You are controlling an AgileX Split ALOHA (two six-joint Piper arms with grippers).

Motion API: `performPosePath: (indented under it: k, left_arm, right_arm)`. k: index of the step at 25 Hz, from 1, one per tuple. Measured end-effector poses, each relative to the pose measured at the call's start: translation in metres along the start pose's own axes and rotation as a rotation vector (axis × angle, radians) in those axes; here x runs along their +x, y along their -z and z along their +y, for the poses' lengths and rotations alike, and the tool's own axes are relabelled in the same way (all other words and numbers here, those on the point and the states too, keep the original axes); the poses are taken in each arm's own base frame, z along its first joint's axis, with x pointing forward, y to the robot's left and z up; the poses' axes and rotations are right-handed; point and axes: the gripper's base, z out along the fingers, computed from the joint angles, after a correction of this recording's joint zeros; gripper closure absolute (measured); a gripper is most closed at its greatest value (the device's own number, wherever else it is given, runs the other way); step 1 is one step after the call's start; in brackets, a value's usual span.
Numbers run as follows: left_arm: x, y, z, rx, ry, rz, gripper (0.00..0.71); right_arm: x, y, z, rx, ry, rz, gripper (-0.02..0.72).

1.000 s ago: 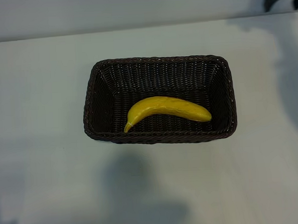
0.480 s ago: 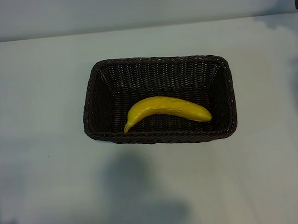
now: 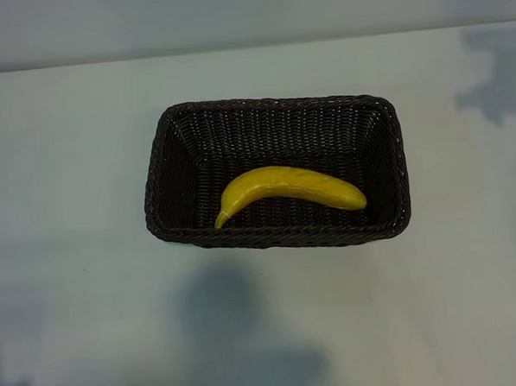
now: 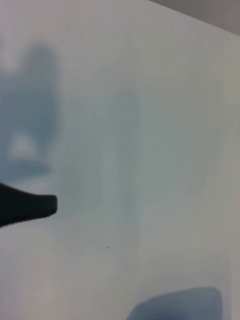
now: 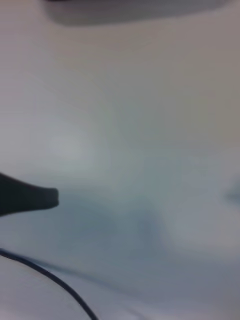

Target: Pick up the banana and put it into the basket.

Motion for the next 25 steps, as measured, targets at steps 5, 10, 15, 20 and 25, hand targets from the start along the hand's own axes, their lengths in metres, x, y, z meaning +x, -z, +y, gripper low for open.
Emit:
performPosePath:
  k: [5,10,15,20,25]
  left_arm:
    - [0.0,0.0,0.0,0.0,0.0,0.0,0.135]
    - [0.0,0.0,0.0,0.0,-0.004,0.0,0.135]
    - [0.0,0.0,0.0,0.0,-0.003,0.0,0.135]
    - [0.0,0.0,0.0,0.0,-0.003,0.0,0.135]
    - [0.0,0.0,0.0,0.0,-0.003,0.0,0.135]
  right_arm:
    - [0.064,0.015,0.004,0.001,0.0,0.019,0.098]
    - [0.122,0.027,0.008,0.004,-0.002,-0.01,0.098]
    - [0.176,0.027,0.011,0.006,-0.02,-0.049,0.098]
    - [0.221,0.018,0.013,0.011,-0.028,-0.162,0.098]
    - [0.252,0.002,0.014,0.017,-0.029,-0.231,0.098]
